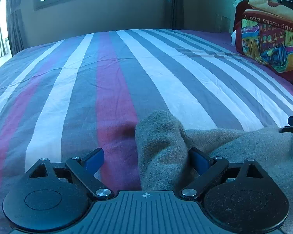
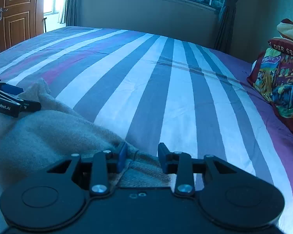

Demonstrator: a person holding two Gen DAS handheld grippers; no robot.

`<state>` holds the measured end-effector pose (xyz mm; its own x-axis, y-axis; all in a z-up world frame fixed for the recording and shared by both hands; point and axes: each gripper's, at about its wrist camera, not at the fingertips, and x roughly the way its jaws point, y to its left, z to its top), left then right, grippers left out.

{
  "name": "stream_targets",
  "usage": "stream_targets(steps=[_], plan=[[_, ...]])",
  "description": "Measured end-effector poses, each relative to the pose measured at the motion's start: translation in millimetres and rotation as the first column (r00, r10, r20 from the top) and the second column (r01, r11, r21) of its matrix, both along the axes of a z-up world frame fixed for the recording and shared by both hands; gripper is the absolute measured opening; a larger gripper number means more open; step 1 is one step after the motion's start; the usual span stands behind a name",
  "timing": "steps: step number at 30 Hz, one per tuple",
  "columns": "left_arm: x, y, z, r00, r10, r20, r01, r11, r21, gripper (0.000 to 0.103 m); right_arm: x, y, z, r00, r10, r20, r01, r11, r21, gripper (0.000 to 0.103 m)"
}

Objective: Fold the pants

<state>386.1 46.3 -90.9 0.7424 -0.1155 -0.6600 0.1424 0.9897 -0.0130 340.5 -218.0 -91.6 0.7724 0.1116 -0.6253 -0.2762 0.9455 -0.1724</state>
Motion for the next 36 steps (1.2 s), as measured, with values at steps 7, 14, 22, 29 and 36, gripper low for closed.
stream_targets(steps=[7,14,22,29,36], plan=[[1,-2,5,1.0,-0.001,0.0,0.0,1.0,0.024,0.094,2,0,8,1.0,-0.005,0.005,0.006,1.0,-0.018,0.04],[-35,3,15,0.999,-0.042,-0.013,0.042,0.999,0.017,0.094,-40,-7,39,0.995,-0.045,0.093,0.042,0.999,0.035,0.066],[-78,2,24,0.999,-0.053,-0.011,0.054,0.996,0.068,0.094,-48,-29,28,0.991,-0.114,-0.074,0.124,0.981,0.151,0.069],[-139,32,17,0.995,-0.084,-0.063,0.073,0.986,-0.149,0.094,-105,-56,15,0.985,-0.104,-0.14,0.143,0.942,0.302,0.07],[-110,87,-16,0.966,-0.223,-0.128,0.11,0.808,-0.58,0.094,-103,-125,-1,0.951,-0.012,-0.307,0.221,0.721,0.656,0.082]])
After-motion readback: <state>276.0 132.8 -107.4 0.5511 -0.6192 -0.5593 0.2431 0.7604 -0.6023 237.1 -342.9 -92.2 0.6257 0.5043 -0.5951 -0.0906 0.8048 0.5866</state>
